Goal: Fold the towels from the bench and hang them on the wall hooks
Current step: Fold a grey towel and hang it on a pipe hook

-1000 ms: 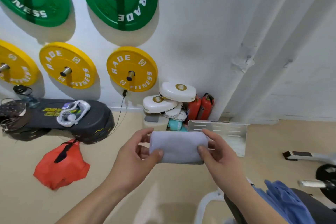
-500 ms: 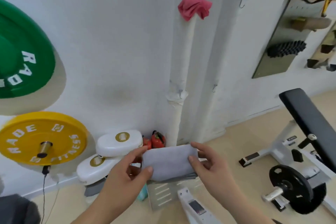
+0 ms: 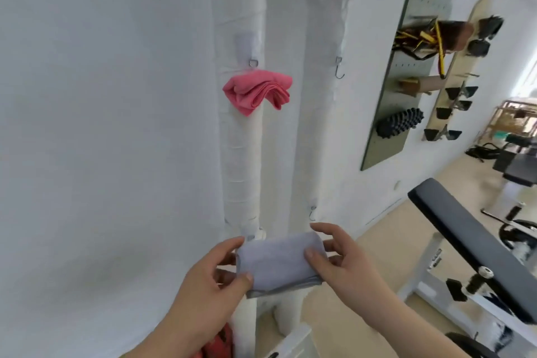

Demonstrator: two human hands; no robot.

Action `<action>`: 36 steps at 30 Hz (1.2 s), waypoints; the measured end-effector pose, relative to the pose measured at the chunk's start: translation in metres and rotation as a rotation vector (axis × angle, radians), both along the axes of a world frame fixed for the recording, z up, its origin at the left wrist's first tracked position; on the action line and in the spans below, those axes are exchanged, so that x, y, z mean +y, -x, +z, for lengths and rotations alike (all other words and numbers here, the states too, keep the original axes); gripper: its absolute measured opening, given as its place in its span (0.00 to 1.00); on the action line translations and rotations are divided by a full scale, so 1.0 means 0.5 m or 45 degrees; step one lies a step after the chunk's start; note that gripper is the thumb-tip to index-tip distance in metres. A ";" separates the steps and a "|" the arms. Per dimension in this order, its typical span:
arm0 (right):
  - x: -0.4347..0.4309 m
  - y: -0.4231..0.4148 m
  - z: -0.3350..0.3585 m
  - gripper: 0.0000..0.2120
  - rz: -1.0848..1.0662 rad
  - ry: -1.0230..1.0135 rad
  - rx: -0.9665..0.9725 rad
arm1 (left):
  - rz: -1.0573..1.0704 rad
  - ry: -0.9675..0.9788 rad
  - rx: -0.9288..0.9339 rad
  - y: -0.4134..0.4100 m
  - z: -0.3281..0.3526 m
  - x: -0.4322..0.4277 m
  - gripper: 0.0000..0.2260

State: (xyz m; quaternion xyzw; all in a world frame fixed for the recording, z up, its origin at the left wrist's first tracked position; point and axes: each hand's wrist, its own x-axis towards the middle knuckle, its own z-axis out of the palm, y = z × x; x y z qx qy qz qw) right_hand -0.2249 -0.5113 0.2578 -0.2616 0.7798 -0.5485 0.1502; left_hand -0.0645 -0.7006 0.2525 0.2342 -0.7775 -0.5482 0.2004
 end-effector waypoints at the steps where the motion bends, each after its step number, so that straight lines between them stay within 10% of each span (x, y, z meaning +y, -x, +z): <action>1: -0.018 0.025 0.009 0.15 -0.037 0.016 0.015 | -0.028 0.029 0.004 0.035 0.013 -0.022 0.23; 15: -0.069 0.443 0.221 0.13 -0.277 0.047 0.277 | -0.216 0.374 0.263 0.511 0.169 -0.063 0.22; 36: -0.213 0.880 0.483 0.09 -0.212 0.264 0.617 | 0.215 0.159 0.583 0.947 0.405 -0.050 0.23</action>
